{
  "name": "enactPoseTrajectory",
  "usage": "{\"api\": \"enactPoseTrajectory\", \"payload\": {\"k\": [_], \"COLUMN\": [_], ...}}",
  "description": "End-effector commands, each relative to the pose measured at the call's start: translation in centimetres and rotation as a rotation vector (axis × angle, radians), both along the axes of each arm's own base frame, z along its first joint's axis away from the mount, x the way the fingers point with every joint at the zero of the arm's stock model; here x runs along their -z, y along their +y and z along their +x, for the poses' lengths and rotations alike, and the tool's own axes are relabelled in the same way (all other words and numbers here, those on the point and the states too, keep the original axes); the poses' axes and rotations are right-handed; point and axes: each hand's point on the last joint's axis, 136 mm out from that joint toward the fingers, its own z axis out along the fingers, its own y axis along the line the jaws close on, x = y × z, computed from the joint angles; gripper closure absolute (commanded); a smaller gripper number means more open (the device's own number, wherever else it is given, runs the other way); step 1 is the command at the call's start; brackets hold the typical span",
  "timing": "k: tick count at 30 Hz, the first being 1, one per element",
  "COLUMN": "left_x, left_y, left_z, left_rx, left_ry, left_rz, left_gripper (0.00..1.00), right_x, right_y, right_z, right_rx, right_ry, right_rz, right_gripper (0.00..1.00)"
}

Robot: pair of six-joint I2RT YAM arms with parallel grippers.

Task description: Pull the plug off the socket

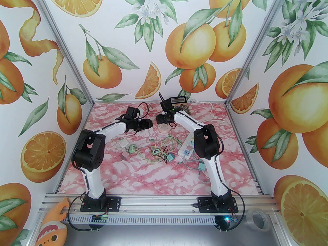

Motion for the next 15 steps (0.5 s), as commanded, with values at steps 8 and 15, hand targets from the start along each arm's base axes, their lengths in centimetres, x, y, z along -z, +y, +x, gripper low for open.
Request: {"api": "enactPoseTrajectory", "payload": {"k": [8,15], "left_x": [2.2,2.9], "left_y": [-2.2,-2.1], "left_z": [-0.5,-0.6], "left_rx": [-0.004,-0.025], "left_ry": [0.097,0.121], "left_rz": [-0.108,-0.111], "left_gripper": [0.41,0.43], "right_x": [1.5,0.4], "right_y": [1.0,1.2], "right_z": [1.1,0.6], "right_rx": [-0.052,-0.04], "right_ry": [-0.01,-0.04], "right_rz": [-0.058,-0.085], "right_gripper": [0.46,0.64]}}
